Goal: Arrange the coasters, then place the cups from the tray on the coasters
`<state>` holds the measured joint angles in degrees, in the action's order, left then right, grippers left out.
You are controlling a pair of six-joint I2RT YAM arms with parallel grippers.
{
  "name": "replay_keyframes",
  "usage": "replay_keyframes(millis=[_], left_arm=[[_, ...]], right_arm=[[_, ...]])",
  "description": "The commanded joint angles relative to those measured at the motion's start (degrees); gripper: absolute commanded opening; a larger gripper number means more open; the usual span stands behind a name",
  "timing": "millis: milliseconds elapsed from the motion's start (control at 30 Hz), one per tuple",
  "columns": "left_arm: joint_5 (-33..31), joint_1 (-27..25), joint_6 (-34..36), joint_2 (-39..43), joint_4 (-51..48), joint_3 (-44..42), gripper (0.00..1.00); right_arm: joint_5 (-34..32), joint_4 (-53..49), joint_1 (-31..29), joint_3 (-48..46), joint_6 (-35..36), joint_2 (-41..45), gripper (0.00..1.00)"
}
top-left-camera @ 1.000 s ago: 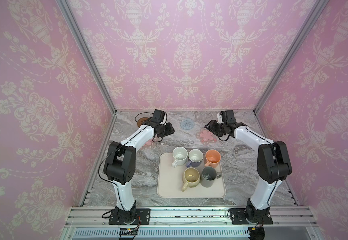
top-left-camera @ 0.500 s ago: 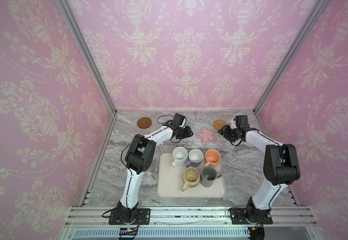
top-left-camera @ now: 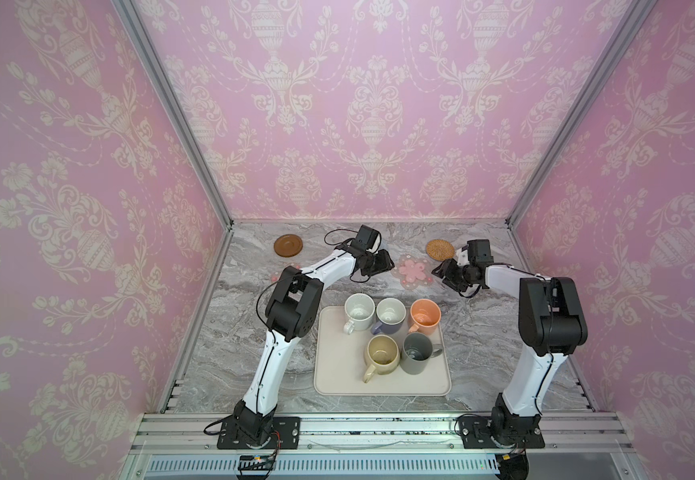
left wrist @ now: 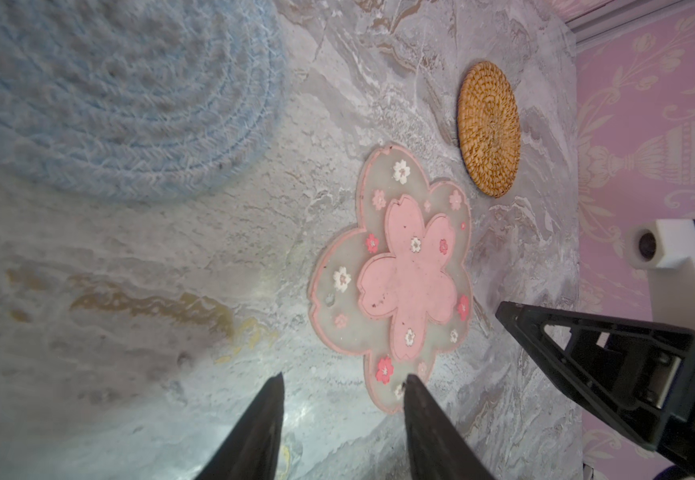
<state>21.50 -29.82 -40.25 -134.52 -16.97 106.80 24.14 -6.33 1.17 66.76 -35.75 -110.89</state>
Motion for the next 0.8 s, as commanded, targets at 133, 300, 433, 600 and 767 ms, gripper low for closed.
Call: replay_keyframes(millis=[133,300,433,600,767], left_arm=[[-1.7,-1.0,-2.2,-4.0,-3.6,5.5,0.50],[-1.6,-1.3,-2.7,-5.6,-4.2,6.9,0.50],[-1.6,-1.3,-3.0,-6.6,-4.6,7.6,0.50],[-0.7,-1.4,-3.3,-8.4,-5.5,9.3,0.50],[-0.4,-1.3,-3.5,-9.1,-5.4,10.1,0.50]], right_arm=[[3.1,3.9,0.4,0.0,-0.2,-3.0,0.57],[4.0,5.7,0.4,2.0,-1.4,-5.0,0.57],[4.6,6.0,0.1,2.9,-1.9,-6.7,0.57],[4.4,5.6,-1.0,3.4,-1.6,-7.8,0.57],[4.2,4.8,-2.0,3.4,-0.9,-8.0,0.57]])
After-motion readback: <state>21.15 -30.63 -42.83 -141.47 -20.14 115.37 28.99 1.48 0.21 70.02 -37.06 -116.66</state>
